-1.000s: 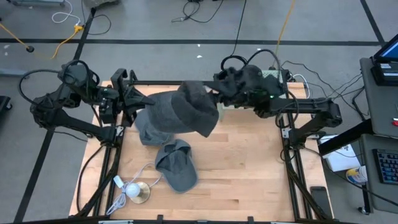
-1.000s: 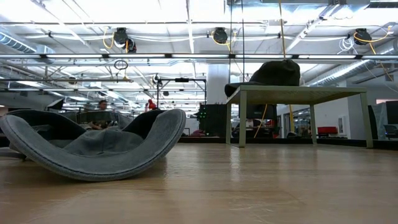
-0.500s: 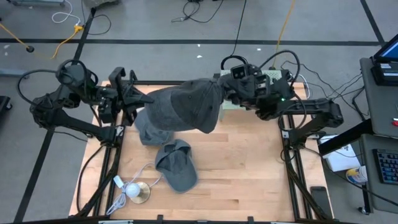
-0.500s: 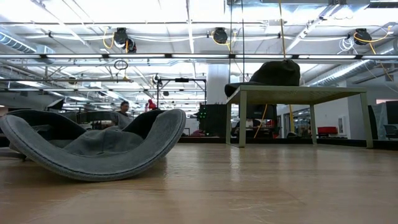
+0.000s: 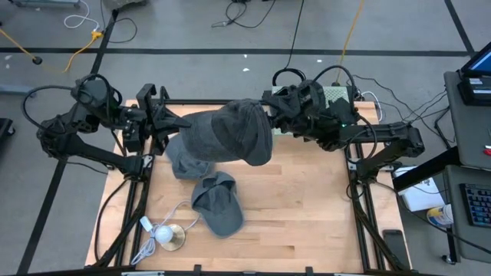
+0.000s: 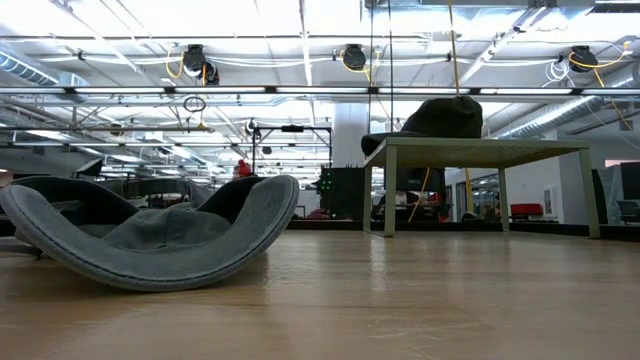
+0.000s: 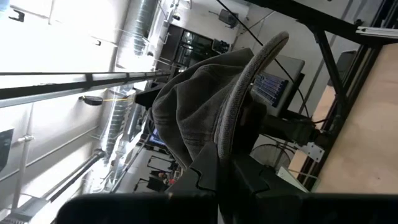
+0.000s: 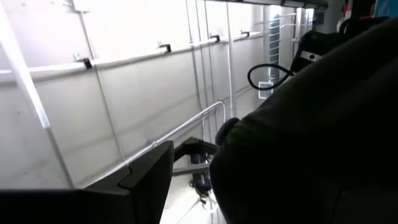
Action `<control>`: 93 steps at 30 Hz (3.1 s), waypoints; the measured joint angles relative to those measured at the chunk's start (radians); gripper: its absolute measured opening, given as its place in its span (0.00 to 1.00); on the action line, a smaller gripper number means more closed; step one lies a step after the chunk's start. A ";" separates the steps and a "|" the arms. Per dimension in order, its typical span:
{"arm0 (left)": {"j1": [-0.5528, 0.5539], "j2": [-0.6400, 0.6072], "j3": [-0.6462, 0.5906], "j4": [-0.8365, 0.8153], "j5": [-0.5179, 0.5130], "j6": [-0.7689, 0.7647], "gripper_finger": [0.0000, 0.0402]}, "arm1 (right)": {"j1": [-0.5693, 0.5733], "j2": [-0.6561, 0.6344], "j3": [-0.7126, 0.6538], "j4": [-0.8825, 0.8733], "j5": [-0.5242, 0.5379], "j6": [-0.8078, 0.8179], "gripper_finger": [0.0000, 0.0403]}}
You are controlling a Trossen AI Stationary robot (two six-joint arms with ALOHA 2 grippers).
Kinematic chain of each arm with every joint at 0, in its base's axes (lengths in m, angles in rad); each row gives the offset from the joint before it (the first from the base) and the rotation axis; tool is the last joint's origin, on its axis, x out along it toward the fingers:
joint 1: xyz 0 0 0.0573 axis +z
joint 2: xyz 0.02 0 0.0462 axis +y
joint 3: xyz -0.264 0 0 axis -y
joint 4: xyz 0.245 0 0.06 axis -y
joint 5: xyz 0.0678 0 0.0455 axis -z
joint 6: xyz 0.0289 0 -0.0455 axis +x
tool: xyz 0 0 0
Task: Pick & Place hat
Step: Stack the black cap on the black cap on the shelf
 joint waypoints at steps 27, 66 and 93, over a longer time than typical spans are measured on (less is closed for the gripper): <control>0.000 -0.001 0.000 -0.004 -0.075 -0.228 0.15 | -0.041 -0.044 0.000 -0.033 -0.189 -0.080 0.01; 0.000 0.076 0.000 -0.068 -0.202 -0.901 0.27 | -0.912 -0.240 0.000 -0.373 -1.058 -0.385 0.00; 0.024 0.088 0.000 -0.069 -0.203 -0.913 0.27 | -1.067 -0.216 0.172 -0.892 -0.425 -1.466 0.00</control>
